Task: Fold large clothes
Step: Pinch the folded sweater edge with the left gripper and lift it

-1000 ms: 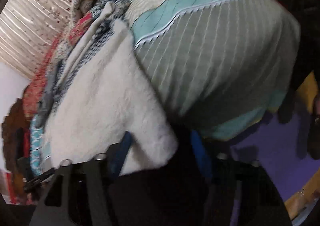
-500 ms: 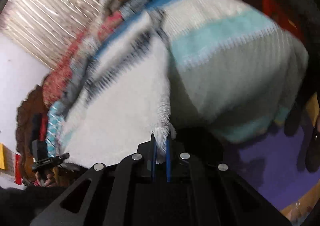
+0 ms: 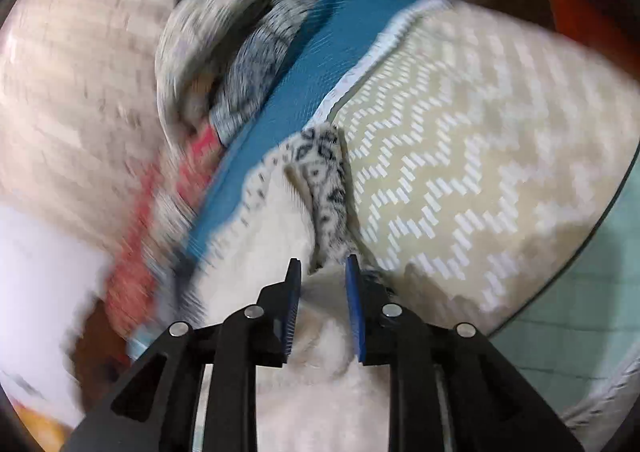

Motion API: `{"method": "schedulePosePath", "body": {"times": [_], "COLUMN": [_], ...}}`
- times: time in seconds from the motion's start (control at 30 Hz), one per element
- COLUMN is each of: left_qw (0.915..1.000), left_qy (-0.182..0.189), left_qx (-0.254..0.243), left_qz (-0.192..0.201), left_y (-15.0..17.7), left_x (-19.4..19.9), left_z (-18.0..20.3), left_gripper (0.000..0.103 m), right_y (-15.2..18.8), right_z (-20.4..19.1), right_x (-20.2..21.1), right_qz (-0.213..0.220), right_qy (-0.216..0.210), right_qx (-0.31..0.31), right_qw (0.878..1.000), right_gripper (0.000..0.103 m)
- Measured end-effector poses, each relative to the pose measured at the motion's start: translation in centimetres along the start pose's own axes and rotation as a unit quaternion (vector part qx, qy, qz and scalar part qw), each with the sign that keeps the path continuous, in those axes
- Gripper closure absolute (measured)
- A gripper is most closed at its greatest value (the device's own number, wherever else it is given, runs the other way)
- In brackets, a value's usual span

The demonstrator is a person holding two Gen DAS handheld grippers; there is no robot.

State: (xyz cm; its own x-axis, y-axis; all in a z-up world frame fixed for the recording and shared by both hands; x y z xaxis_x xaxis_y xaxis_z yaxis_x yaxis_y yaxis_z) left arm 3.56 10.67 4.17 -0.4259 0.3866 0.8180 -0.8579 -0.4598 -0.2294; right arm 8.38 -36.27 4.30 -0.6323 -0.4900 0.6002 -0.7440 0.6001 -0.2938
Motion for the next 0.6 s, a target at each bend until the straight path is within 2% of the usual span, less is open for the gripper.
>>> {"method": "schedulePosePath", "body": {"times": [0.07,0.1,0.13,0.2,0.3,0.33,0.37,0.4,0.43,0.47,0.5,0.53,0.57,0.6], "left_qw": [0.9996,0.9995,0.9988,0.997,0.9895,0.9859,0.9827,0.9808,0.9786,0.9766,0.9766,0.9785,0.9849,0.9887], "left_qy": [0.027,0.02,0.017,0.041,0.086,0.095,0.092,0.08,0.059,0.037,0.011,-0.015,-0.012,0.012], "left_qx": [-0.005,-0.024,-0.041,-0.063,-0.116,-0.138,-0.161,-0.177,-0.196,-0.211,-0.214,-0.204,-0.17,-0.147], "left_qz": [0.001,0.01,0.018,0.019,0.008,0.001,-0.009,-0.015,-0.019,-0.02,-0.02,-0.023,-0.028,-0.027], "left_y": [0.6,1.0,1.4,2.3,4.0,4.8,5.6,6.2,6.8,6.8,6.6,6.1,5.5,5.2], "left_x": [0.7,1.3,1.9,2.2,2.2,1.6,0.7,-0.1,-1.4,-2.5,-3.5,-4.2,-4.3,-3.7], "left_z": [-0.3,-0.3,-0.2,0.4,2.5,3.7,4.7,5.3,5.9,6.0,5.6,4.7,3.5,2.9], "left_gripper": [0.075,0.075,0.075,0.075,0.075,0.075,0.075,0.075,0.075,0.075,0.075,0.075,0.075,0.075], "right_y": [0.6,1.2,2.0,4.0,7.8,8.7,9.3,9.3,8.7,7.7,6.2,5.4,5.2,5.5], "right_z": [0.1,0.0,-0.4,-1.4,-3.6,-3.8,-3.4,-2.7,-1.5,0.1,2.6,4.1,4.5,3.4], "right_x": [1.6,2.4,3.0,3.9,3.1,2.3,0.7,-0.1,-0.9,-1.2,-0.8,0.0,1.3,2.2], "right_qz": [0.024,0.034,0.038,0.018,-0.017,-0.033,-0.061,-0.069,-0.057,-0.031,-0.012,-0.006,0.008,0.023], "right_qy": [0.006,0.016,0.023,0.014,0.046,0.049,0.059,0.075,0.11,0.162,0.171,0.128,0.096,0.115], "right_qx": [0.023,0.045,0.069,0.126,0.223,0.235,0.236,0.232,0.234,0.238,0.186,0.114,0.062,0.088], "right_qw": [0.999,0.998,0.997,0.992,0.974,0.97,0.968,0.967,0.964,0.957,0.968,0.985,0.993,0.989], "right_gripper": [0.062,0.058,0.057,0.057,0.057,0.057,0.057,0.057,0.057,0.065,0.073,0.074,0.074,0.072]}}
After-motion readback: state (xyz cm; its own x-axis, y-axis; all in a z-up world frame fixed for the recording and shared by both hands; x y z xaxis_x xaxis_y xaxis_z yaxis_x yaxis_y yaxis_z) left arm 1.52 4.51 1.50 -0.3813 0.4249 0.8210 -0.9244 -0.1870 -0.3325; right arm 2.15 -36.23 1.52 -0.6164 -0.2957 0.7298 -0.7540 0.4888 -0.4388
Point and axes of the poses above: each gripper's, at about its wrist camera, not at the fingertips, and x roughly against the way its jaws point, z to its right, y to its underside, the point moved 3 cm from there along -x, roughly the way its jaws point, and after that the axes turned 2 degrees about y, right-handed, at the moved point
